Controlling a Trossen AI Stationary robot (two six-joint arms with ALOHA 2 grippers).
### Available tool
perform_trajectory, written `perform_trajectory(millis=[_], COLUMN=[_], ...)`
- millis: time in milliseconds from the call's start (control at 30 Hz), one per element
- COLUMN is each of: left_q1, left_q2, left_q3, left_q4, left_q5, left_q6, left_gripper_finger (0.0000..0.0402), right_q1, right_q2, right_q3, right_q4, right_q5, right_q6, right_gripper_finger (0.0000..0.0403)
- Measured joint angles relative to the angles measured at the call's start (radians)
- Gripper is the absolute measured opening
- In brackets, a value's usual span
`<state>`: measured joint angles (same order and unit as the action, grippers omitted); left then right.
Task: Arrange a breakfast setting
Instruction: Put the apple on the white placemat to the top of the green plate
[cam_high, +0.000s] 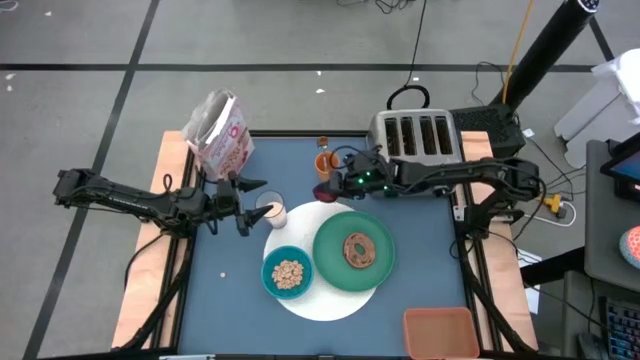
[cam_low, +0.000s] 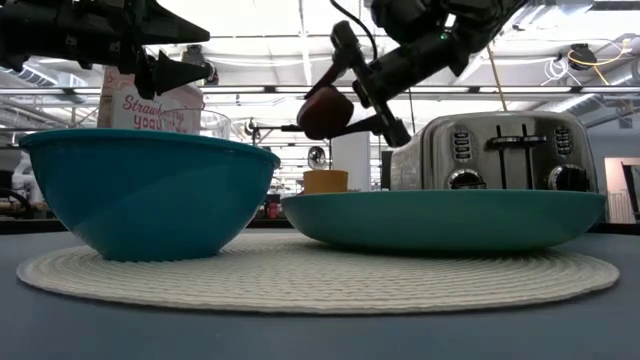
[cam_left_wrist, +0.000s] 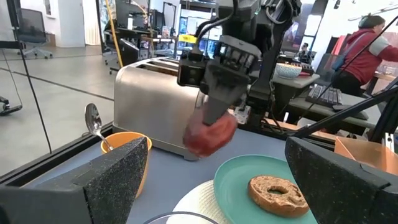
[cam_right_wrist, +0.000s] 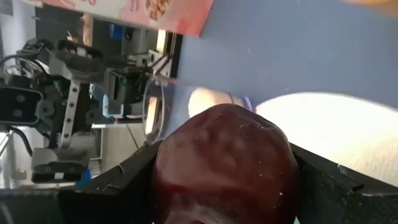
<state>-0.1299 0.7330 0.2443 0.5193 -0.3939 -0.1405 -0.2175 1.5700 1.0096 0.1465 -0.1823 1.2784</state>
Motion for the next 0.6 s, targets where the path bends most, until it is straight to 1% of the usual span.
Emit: perform_trajectory(millis=[167,267,367,500,600], left_q1=[0.0,-0.007,-0.013,-0.012,-0.012], left_q2=[0.0,0.001,0.023,0.085,0.159], left_q3=[0.0,0.0,0.0,0.026,0.074], left_q4=[0.022,0.037,0.087,0.123,0.12], left_q5=[0.0,0.0,0.0,-0.001,-0.001], left_q6=[0.012,0.075,0.129,0.172,0.196], left_gripper_finger=[0.0386,0.0386,0.0386,0.0386,0.0386], right_q1=[0.001,0.0,0.0,0.001,0.001], right_q2=[-0.002,-0.003,-0.003,-0.003,-0.003], right_q3=[0.0,0.0,0.0,0.0,0.0], right_q4=[0.003,0.004,0.0,0.0,0.0], right_q5=[-0.002,-0.004,-0.003,-0.006,-0.029], right_q6=[-0.003,0.05,0.119,0.19,0.203], right_gripper_finger=[0.0277,0.0279,0.0279,0.028,0.028])
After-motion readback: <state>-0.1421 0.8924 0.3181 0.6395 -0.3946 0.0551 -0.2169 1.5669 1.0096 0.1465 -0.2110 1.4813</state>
